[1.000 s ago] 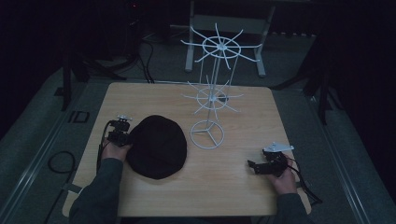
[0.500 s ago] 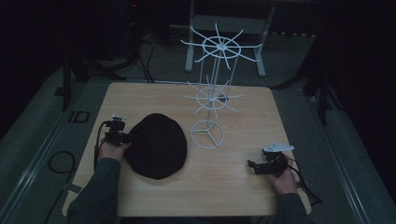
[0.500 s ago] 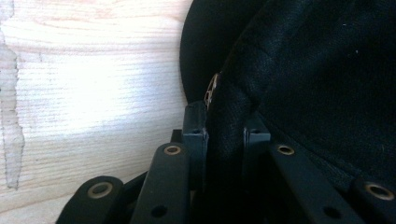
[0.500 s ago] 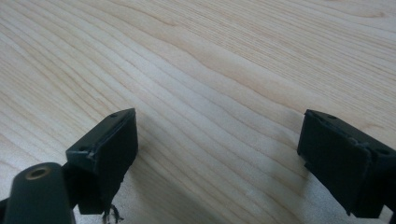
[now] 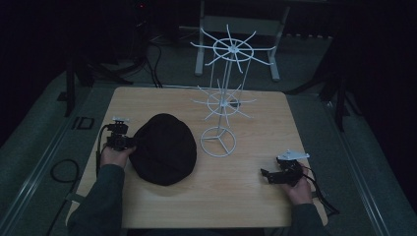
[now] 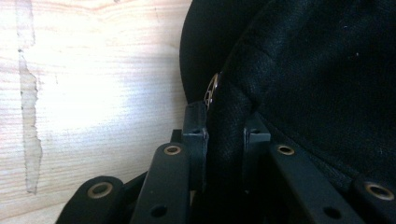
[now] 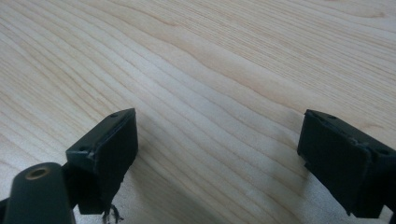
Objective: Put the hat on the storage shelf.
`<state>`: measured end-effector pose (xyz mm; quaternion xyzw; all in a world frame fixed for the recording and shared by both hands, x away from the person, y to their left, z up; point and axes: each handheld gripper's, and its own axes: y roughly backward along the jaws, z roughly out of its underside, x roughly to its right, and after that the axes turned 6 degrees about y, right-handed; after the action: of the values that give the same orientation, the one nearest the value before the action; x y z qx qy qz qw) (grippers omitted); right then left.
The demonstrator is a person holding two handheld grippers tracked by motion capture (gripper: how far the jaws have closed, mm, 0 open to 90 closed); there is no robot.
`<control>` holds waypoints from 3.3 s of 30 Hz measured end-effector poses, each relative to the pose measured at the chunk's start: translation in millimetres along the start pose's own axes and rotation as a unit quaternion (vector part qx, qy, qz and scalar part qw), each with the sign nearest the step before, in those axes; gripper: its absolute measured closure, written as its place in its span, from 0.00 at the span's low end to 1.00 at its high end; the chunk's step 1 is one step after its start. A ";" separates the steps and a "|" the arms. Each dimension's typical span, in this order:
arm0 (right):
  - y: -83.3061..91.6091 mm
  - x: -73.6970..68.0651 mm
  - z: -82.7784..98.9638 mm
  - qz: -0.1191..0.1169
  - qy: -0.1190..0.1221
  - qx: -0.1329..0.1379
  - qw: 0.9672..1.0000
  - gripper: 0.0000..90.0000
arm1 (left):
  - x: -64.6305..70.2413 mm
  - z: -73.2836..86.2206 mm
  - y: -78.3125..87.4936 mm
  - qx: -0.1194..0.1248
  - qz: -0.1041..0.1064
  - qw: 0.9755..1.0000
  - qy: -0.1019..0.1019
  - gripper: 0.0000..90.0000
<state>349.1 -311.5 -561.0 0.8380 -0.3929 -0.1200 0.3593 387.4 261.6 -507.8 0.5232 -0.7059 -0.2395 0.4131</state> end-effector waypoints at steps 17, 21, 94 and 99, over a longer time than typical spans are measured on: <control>0.0 0.0 0.0 0.000 0.000 0.000 1.000 0.13 | 2.6 -15.0 20.3 0.026 0.021 0.999 0.006 0.87; 0.0 0.0 0.0 0.000 0.000 0.000 1.000 0.13 | 4.4 -19.6 25.8 0.031 0.024 0.999 0.004 0.87; -0.1 -0.4 -0.1 0.002 -0.002 0.000 1.000 0.13 | 2.4 -40.5 64.6 0.106 0.151 0.981 0.056 0.87; -0.1 -0.4 -0.1 0.002 -0.002 0.001 1.000 0.13 | 1.6 -41.2 65.6 0.109 0.159 0.979 0.064 0.87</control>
<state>348.9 -311.0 -561.0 0.8371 -0.3954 -0.1205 0.3583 386.1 286.2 -434.4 0.4608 -0.7737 -0.0585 0.4308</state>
